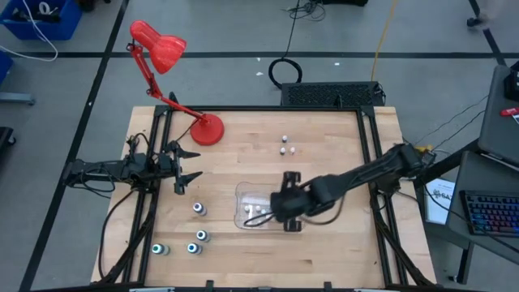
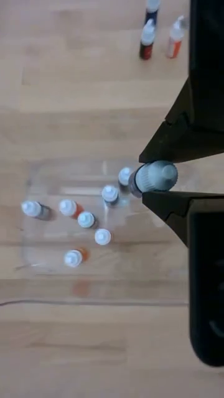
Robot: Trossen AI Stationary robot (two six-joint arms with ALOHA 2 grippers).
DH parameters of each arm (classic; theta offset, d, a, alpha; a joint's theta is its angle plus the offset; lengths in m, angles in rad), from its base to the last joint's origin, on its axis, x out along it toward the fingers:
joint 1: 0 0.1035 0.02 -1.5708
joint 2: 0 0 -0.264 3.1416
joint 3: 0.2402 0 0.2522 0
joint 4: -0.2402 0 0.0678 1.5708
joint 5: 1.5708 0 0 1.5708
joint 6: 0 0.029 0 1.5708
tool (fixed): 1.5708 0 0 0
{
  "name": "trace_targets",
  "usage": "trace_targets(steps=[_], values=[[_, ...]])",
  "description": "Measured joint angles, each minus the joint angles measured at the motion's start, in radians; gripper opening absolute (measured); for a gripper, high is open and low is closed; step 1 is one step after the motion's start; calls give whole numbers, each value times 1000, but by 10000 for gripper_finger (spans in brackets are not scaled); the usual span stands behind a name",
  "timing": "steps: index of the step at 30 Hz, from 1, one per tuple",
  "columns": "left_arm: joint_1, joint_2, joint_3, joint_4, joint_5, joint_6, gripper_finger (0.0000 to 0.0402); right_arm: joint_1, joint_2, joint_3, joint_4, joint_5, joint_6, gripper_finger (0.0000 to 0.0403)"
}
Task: Pick & Place food coloring
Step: Put the small blue food coloring bottle into the transparent bin
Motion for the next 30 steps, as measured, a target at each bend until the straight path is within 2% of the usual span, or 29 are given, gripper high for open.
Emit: trace_targets(steps=[6, 10, 14, 25, 30], values=[[0, 0, 0, 0, 0, 0, 306, -13, 147, 16, -18, -28, -52, 46], [0, 0, 0, 0, 0, 0, 306, -36, 211, 16, -20, -35, -71, 46], [0, 0, 0, 0, 0, 0, 306, -57, 258, 16, -26, -88, -76, 46], [0, 0, 0, -1, -1, 0, 306, -64, 276, 1, 51, -113, -95, 46], [0, 0, 0, -1, -1, 0, 306, -65, 276, -8, 88, -160, -99, 46]])
